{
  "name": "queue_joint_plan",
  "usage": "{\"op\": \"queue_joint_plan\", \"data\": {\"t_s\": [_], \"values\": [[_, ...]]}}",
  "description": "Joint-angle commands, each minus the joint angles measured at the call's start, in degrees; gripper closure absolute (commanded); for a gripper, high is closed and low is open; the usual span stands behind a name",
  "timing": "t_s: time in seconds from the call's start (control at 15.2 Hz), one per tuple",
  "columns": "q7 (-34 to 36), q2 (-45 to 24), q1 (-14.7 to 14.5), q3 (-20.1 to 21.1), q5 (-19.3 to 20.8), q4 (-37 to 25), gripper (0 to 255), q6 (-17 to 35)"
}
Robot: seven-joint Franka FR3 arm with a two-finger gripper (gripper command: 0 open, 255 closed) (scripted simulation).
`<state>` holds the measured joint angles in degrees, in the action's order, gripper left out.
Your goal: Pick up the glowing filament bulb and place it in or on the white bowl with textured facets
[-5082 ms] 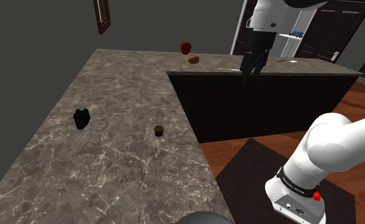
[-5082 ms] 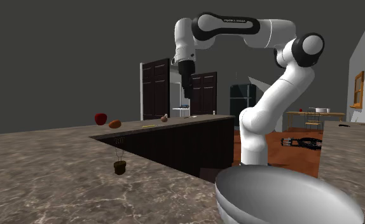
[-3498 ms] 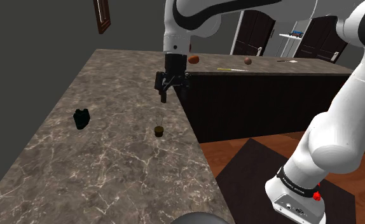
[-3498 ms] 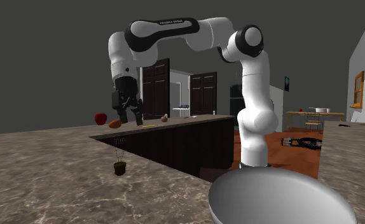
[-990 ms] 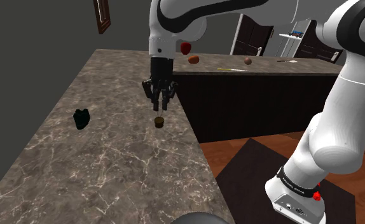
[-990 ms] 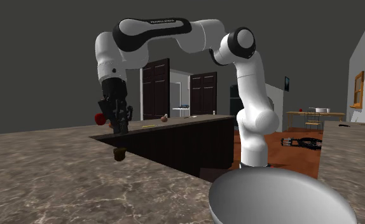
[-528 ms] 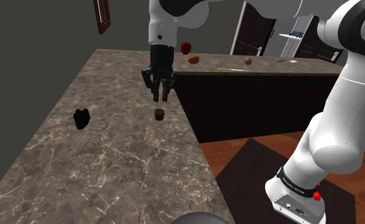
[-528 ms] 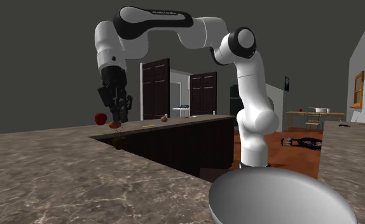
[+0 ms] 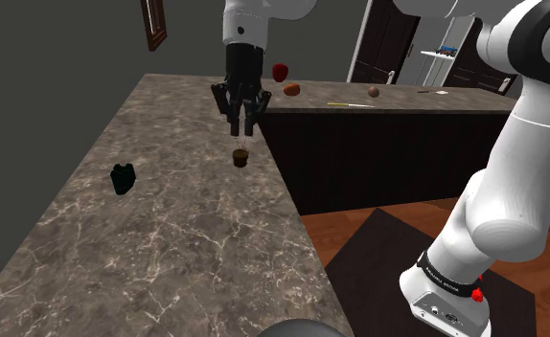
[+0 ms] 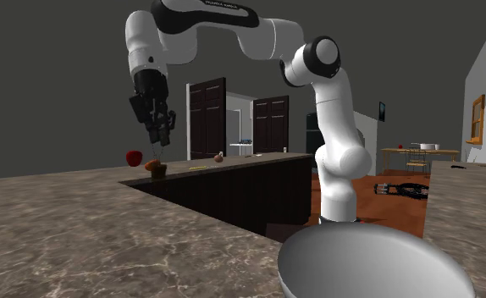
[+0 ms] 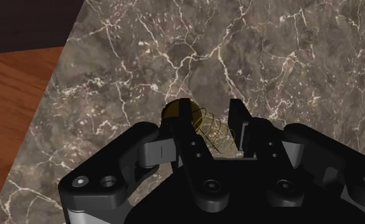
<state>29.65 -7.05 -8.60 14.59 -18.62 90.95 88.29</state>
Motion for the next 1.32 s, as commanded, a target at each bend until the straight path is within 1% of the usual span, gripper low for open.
{"op": "queue_joint_plan", "data": {"t_s": [0.0,0.4,0.46,0.86,1.25], "values": [[0.4,-0.2,0.1,0.0,0.0,-1.8,255,-1.6],[2.0,-1.1,0.1,0.0,0.1,-7.5,255,-6.2],[2.0,-1.1,0.1,0.0,0.1,-7.7,255,-6.3],[6.2,8.0,-2.4,2.4,-2.9,2.7,255,-3.1],[11.2,15.4,-5.2,5.4,-6.0,9.8,255,-1.0]]}}
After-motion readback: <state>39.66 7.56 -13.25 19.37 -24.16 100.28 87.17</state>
